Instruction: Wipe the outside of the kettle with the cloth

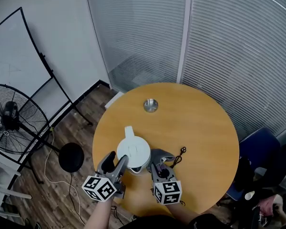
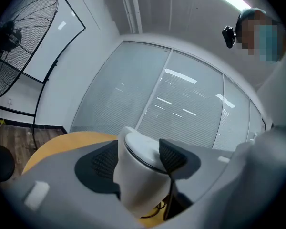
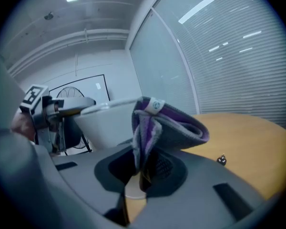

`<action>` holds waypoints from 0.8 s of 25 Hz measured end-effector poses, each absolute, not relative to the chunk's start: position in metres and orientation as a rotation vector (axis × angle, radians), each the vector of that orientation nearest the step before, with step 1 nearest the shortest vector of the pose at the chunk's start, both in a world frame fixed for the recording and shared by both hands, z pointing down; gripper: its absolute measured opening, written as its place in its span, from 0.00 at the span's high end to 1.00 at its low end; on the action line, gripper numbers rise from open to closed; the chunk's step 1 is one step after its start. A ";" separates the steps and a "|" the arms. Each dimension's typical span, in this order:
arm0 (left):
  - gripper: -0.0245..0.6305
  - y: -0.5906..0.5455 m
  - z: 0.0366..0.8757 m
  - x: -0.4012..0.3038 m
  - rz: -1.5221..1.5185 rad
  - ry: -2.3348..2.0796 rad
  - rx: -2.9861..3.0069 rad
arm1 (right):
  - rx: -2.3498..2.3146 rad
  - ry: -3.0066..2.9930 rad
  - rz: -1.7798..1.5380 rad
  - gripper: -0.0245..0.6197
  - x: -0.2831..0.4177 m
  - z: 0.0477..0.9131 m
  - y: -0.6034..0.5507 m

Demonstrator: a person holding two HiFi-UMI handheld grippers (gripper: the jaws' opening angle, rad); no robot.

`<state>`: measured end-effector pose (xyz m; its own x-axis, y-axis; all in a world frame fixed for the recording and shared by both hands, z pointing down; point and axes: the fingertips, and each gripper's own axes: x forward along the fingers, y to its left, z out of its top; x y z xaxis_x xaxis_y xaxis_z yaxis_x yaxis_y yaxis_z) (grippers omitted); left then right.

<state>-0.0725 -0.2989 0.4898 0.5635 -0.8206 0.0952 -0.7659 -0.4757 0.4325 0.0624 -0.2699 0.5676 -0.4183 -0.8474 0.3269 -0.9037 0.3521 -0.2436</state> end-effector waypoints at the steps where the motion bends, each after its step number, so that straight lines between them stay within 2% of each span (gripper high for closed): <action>1: 0.57 -0.299 0.490 -0.072 -0.179 -1.280 2.369 | 1.594 -2.434 0.602 0.90 0.062 0.581 -0.270; 7: 0.57 -0.300 0.493 -0.072 -0.202 -1.280 2.341 | 1.478 -2.262 0.712 0.90 0.058 0.665 -0.266; 11: 0.57 -0.299 0.492 -0.074 -0.194 -1.279 2.354 | 1.428 -2.215 0.752 0.90 0.053 0.692 -0.259; 16: 0.57 -0.298 0.490 -0.074 -0.167 -1.283 2.377 | 1.456 -2.232 0.783 0.90 0.069 0.678 -0.262; 20: 0.57 -0.297 0.491 -0.077 -0.183 -1.267 2.364 | 1.472 -2.359 0.705 0.90 0.093 0.631 -0.279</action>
